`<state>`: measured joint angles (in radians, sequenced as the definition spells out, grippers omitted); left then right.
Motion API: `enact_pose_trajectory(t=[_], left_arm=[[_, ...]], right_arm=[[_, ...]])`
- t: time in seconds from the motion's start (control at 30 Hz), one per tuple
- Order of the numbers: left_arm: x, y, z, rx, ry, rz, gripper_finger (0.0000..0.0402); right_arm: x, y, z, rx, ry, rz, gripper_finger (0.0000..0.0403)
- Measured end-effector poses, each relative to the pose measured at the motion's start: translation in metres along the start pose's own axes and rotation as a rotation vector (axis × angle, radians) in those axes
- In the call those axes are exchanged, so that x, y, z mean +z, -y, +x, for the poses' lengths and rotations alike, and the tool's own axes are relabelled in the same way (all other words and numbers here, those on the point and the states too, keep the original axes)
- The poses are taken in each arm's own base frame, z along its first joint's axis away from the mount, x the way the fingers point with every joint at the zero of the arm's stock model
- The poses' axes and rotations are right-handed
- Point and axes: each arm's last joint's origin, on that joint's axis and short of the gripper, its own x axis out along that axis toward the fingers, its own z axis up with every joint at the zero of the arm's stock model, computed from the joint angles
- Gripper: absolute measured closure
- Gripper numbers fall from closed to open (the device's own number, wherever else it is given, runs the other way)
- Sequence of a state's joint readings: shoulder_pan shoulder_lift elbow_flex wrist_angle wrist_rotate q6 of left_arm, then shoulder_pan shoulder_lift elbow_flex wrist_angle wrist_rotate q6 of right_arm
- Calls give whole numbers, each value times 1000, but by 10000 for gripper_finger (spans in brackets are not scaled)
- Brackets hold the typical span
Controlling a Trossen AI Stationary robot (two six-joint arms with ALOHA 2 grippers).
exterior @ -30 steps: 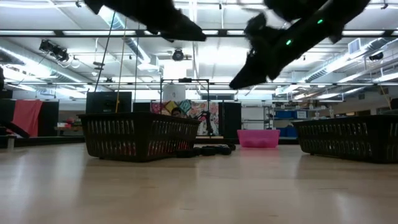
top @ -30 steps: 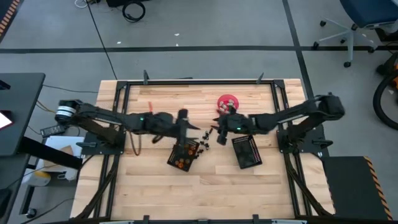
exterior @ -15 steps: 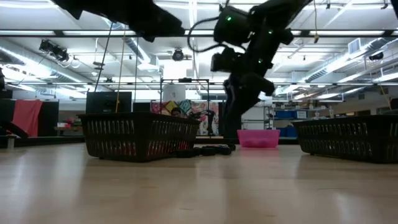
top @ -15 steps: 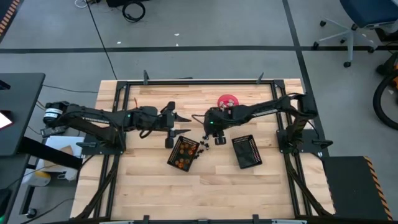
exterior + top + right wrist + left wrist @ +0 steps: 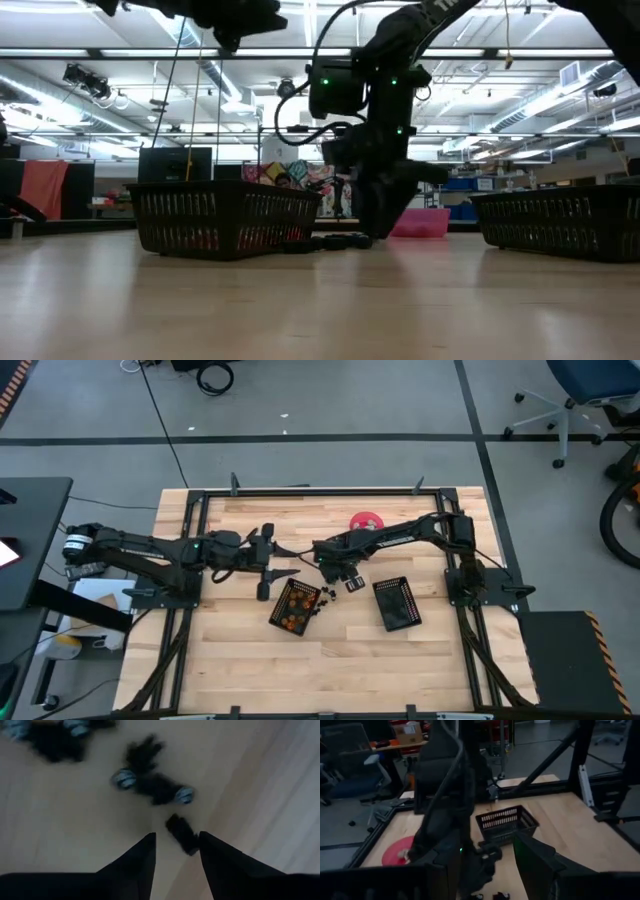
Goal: Sort Halloween decoration
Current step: Put the black skeleton toy into the right black bin
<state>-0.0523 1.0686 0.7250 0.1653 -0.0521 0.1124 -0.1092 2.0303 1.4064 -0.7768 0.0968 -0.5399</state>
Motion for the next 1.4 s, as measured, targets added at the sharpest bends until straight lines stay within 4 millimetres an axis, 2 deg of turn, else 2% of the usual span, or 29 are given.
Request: enact_pose_trajectory(t=[0.33,0.57,0.83,1.0,1.13,1.4], left_arm=[[6,12,-9,-51,25,30,247],[7,11,-11,-50,33,37,247],[8,11,-12,-50,32,38,246],[7,10,-12,-48,25,39,246],[7,10,-12,-48,29,37,246],[10,12,-12,-52,55,0,246]], right_arm=[[0,4,-1,28,40,10,326],[0,2,-1,14,26,31,376],[4,-1,-24,-46,6,26,395],[6,-2,-31,-37,-6,40,395],[7,-1,-29,-9,29,99,382],[-2,12,-18,-5,49,211,294]])
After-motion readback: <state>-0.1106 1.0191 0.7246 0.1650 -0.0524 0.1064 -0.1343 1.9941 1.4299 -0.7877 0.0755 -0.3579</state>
